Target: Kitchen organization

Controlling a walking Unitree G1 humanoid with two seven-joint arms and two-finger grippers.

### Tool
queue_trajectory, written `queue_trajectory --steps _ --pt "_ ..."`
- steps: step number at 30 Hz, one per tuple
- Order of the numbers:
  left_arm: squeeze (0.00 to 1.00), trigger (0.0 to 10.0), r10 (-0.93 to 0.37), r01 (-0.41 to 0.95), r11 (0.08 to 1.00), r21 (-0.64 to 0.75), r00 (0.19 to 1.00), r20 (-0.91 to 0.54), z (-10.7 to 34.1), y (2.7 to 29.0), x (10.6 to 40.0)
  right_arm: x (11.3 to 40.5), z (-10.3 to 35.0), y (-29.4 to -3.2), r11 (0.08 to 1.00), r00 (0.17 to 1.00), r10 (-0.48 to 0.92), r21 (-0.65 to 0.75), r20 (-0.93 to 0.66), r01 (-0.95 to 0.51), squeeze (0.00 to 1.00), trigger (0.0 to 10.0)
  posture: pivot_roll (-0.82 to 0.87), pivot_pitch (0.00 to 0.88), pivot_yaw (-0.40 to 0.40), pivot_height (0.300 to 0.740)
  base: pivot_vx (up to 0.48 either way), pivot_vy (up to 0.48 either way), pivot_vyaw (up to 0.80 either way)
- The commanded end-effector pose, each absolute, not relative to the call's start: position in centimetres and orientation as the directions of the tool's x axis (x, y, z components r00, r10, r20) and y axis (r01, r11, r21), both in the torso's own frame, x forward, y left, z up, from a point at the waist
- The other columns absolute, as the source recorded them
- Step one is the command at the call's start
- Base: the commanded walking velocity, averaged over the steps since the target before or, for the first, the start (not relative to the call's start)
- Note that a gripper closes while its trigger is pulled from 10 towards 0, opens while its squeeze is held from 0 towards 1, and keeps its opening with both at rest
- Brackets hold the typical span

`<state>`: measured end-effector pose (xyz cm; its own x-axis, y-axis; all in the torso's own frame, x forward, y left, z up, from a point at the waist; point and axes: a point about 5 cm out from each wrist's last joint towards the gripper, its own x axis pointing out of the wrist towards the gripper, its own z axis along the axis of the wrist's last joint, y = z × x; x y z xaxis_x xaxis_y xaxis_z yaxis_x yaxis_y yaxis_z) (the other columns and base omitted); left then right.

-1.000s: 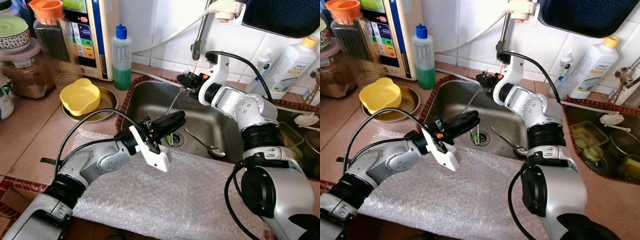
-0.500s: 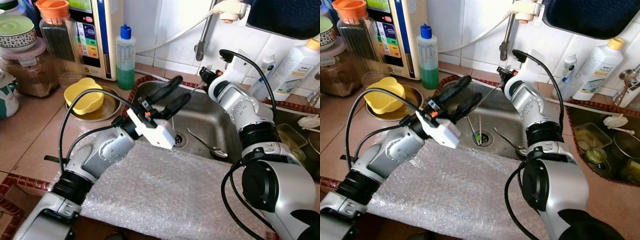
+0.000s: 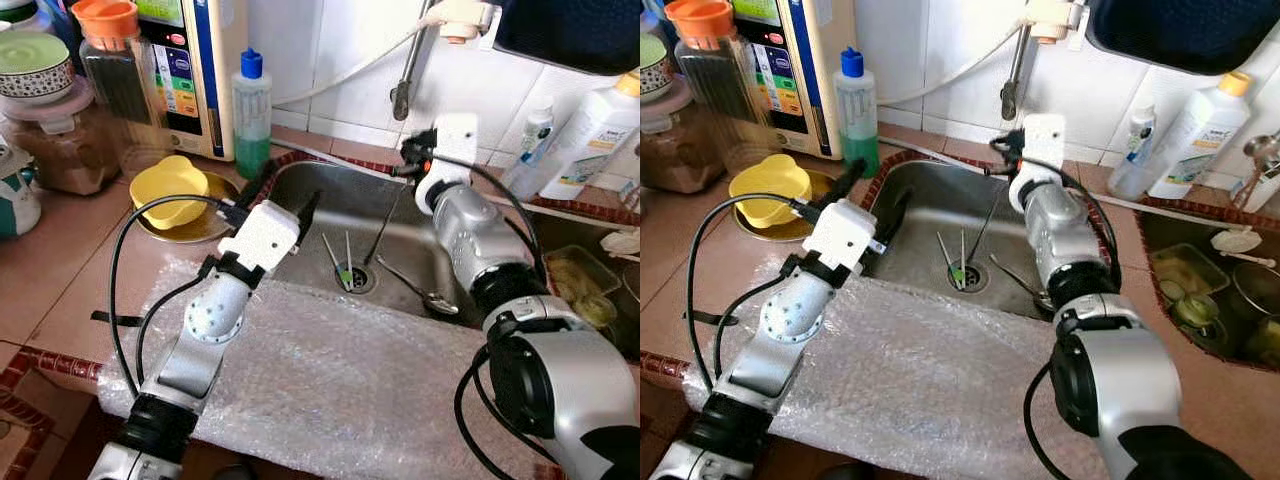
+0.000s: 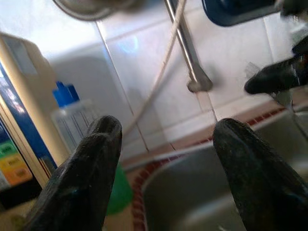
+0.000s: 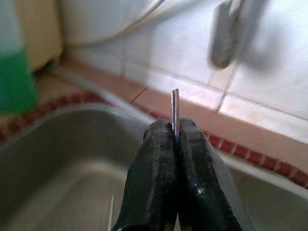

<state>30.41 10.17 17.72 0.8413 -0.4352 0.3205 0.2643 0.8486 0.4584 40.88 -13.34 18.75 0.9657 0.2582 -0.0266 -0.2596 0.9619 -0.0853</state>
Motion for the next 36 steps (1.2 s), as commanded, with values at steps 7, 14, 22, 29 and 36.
queue_trajectory --steps 7,14,22,29,36 --pt "1.0 10.0 -0.452 0.304 0.842 0.446 0.849 0.275 18.0 10.4 29.9 39.7 15.4 -14.1 0.89 0.929 0.347 -0.269 -0.127 -0.369 0.0 0.0 0.17 0.057 -0.034 0.74 0.0 0.0 0.0" --pt "1.0 10.0 -0.449 0.309 0.84 0.447 0.857 0.252 18.0 10.6 29.7 39.1 13.8 -13.9 0.87 0.914 0.357 -0.288 -0.196 -0.401 0.0 3.6 0.19 0.041 -0.03 0.74 0.0 0.0 0.0" --pt "1.0 10.0 -0.442 0.302 0.833 0.463 0.867 0.229 18.1 11.0 29.9 39.0 13.5 -13.3 0.855 0.901 0.376 -0.293 -0.218 -0.428 1.0 10.0 0.2 0.027 -0.024 0.74 0.0 0.0 0.0" --pt "1.0 10.0 -0.435 0.298 0.83 0.472 0.876 0.211 18.0 11.3 30.1 39.1 13.9 -13.0 0.852 0.895 0.395 -0.283 -0.204 -0.441 1.0 10.0 0.2 0.021 -0.023 0.74 0.0 0.0 0.0" --pt "1.0 10.0 -0.326 0.205 0.843 0.498 0.93 0.168 17.3 12.7 31.1 39.7 15.6 -12.6 0.874 0.901 0.414 -0.217 -0.132 -0.434 1.0 10.0 0.19 0.018 -0.033 0.74 0.0 0.0 0.0"
